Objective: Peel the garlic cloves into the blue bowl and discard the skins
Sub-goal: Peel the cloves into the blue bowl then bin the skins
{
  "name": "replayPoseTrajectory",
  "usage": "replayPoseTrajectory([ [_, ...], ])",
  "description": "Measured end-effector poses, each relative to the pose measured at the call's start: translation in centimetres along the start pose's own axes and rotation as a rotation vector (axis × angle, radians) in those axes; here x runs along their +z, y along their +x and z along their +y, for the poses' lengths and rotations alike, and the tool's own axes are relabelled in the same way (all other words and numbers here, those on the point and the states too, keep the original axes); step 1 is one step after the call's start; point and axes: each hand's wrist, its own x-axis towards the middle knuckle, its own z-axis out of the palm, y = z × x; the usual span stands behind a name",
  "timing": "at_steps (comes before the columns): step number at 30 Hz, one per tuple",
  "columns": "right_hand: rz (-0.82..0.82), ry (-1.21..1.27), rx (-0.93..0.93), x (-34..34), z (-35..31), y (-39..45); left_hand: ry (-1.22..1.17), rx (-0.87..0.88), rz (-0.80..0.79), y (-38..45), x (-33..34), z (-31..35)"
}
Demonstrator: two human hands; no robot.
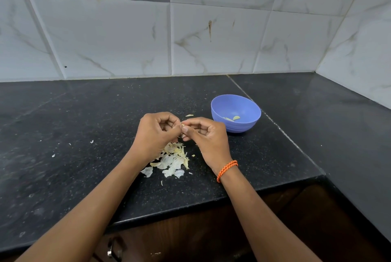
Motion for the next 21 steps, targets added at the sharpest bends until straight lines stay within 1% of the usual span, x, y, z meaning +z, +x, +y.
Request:
replayPoseTrajectory([
  [5,-0.006,0.042,0.009,0.1,0.1,0.0,0.021,0.003,0.027,0.0,0.0,0.0],
  [14,0.006,0.082,0.089,-0.1,-0.3,-0.1,0.041,-0.016,0.102,0.2,-0.1,0.3],
  [21,0.106,0.062,0.073,-0.5,-0.3,-0.2,0.262,0.044,0.156,0.3,-0.9,-0.7],
])
